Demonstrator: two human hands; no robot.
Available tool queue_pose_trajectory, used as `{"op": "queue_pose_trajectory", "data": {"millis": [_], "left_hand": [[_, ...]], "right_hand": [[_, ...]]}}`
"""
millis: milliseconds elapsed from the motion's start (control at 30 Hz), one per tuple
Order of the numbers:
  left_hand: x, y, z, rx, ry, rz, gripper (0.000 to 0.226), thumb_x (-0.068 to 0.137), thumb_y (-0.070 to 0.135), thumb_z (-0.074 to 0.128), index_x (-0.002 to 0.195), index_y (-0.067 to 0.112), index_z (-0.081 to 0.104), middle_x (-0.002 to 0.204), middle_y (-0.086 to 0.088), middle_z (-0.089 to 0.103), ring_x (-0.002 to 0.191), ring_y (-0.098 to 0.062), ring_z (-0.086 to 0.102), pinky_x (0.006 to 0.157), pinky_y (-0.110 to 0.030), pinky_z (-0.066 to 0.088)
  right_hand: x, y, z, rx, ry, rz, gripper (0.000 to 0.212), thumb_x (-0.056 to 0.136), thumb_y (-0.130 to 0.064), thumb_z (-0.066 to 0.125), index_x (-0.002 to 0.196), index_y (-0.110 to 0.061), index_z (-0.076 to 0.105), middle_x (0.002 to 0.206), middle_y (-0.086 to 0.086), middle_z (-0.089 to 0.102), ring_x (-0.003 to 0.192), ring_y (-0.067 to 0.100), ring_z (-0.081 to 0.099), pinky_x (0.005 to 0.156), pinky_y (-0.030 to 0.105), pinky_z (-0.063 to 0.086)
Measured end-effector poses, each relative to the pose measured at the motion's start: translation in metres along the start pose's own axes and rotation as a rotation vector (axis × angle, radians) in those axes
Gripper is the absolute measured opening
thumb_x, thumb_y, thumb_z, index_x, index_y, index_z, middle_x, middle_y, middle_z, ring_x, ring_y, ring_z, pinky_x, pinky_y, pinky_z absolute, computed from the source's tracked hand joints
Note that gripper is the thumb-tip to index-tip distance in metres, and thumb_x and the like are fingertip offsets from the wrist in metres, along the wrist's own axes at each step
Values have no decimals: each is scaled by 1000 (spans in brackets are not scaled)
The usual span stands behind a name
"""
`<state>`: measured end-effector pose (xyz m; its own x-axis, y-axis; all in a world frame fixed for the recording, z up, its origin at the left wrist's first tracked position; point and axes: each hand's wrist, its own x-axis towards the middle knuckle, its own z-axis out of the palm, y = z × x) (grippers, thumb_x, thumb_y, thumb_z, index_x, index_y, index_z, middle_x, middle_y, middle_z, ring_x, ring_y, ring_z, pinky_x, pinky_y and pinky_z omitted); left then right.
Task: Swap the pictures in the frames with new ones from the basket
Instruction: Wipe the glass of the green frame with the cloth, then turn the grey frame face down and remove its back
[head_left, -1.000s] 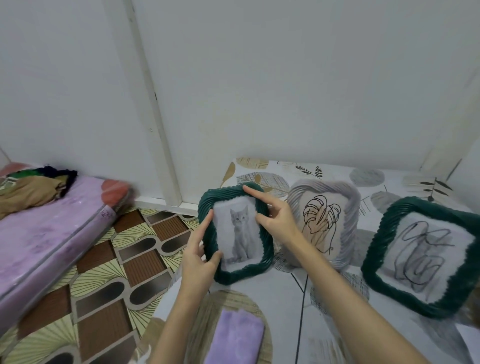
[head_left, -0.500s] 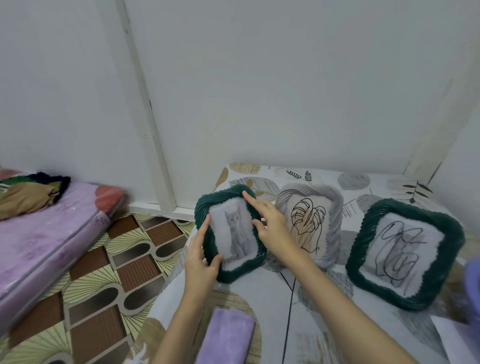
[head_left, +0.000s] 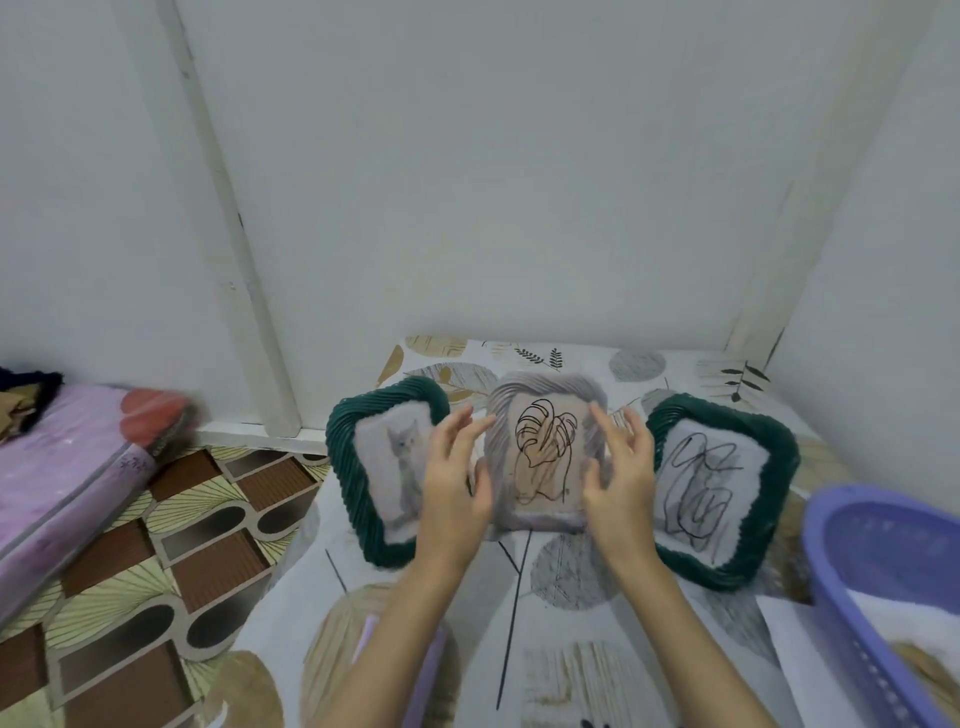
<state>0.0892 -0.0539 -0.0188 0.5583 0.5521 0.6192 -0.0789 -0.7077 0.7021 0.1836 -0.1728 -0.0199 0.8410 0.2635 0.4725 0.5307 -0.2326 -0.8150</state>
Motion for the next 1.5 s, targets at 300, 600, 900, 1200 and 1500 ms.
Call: {"op": "queue_pose_trajectory", "data": {"millis": [300,600,900,1200,1500], "left_hand": [[28,3,18,-58,-379,-387,78,82,-6,58,143,32,27,136,-5,38,126,-16,38,110,-29,30],[-20,42,-44,-663,-291,-479,64,80,-9,61,129,29,47,114,-8,55,90,-19,69,72,-31,57],[-83,91,-45,-565,-159,-396,49,72,-14,67,104,21,55,91,-2,64,70,-3,63,73,-17,54],[-107,128,-40,-426,-213,-172,20,76,5,72,89,13,59,82,-2,66,74,-12,67,57,-31,56],[-93,108,-44,-375,-563,-356,76,74,23,74,134,45,33,128,30,34,113,4,39,91,-17,38]], "right_hand": [[11,8,-13,-53,-253,178,88,81,11,55,136,-49,20,116,3,37,79,5,45,62,12,45],[-33,-11,-76,95,-348,169,87,75,9,65,131,-50,35,107,7,44,71,13,47,60,20,51],[-84,-58,-118,139,-185,66,53,86,-48,47,137,-42,35,68,-4,41,56,6,39,58,32,47],[-96,-66,-145,-46,-309,102,8,83,-22,61,80,-23,53,79,10,61,49,14,51,44,30,50],[-86,-46,-174,274,-489,108,42,84,9,52,99,-28,66,108,-8,65,92,8,60,78,26,52]]}}
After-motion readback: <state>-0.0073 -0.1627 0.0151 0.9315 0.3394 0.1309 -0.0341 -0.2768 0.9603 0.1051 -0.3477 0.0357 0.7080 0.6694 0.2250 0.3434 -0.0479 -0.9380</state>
